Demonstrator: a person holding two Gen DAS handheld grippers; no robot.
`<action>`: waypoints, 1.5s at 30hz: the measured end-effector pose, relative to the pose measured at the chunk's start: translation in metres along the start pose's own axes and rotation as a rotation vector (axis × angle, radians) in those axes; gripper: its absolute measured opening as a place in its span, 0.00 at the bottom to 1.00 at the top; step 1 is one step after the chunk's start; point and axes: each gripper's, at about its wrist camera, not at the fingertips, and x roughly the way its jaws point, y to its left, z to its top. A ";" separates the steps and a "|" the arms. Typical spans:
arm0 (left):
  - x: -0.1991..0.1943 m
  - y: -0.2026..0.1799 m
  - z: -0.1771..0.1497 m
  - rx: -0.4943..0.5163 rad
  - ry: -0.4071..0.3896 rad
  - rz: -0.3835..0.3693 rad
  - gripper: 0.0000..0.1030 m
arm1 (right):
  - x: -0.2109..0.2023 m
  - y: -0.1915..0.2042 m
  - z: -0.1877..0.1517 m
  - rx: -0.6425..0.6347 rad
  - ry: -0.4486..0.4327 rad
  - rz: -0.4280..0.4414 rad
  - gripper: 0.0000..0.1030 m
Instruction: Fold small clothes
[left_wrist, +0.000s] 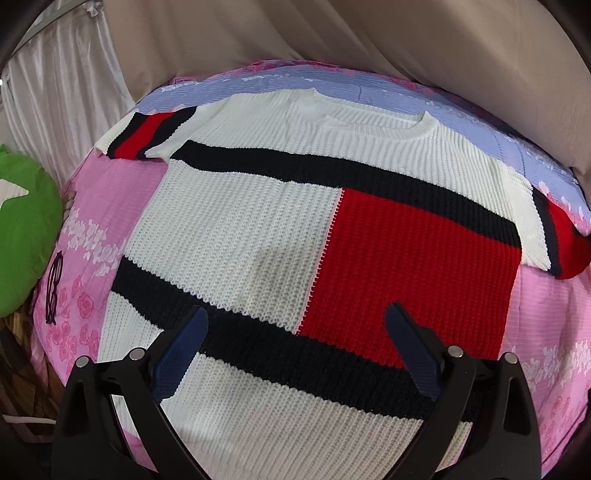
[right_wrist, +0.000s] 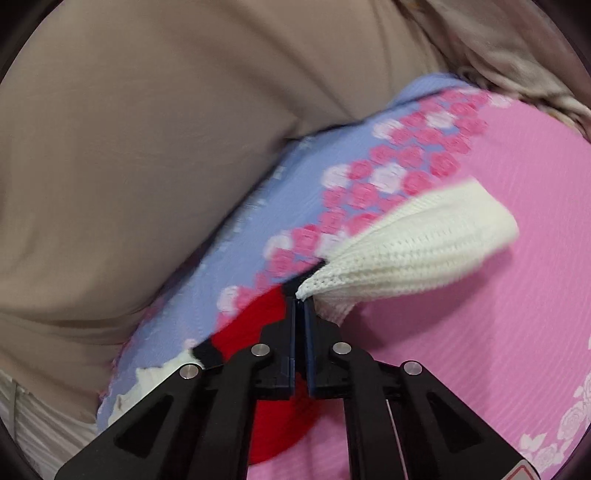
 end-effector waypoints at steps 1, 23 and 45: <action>0.002 0.000 0.001 0.004 0.005 0.000 0.92 | -0.005 0.027 0.000 -0.048 -0.010 0.054 0.06; 0.056 0.024 0.081 -0.107 0.030 -0.287 0.94 | -0.013 0.196 -0.184 -0.543 0.284 0.080 0.53; 0.124 0.045 0.142 -0.263 0.000 -0.181 0.67 | 0.036 0.171 -0.212 -0.580 0.355 -0.076 0.53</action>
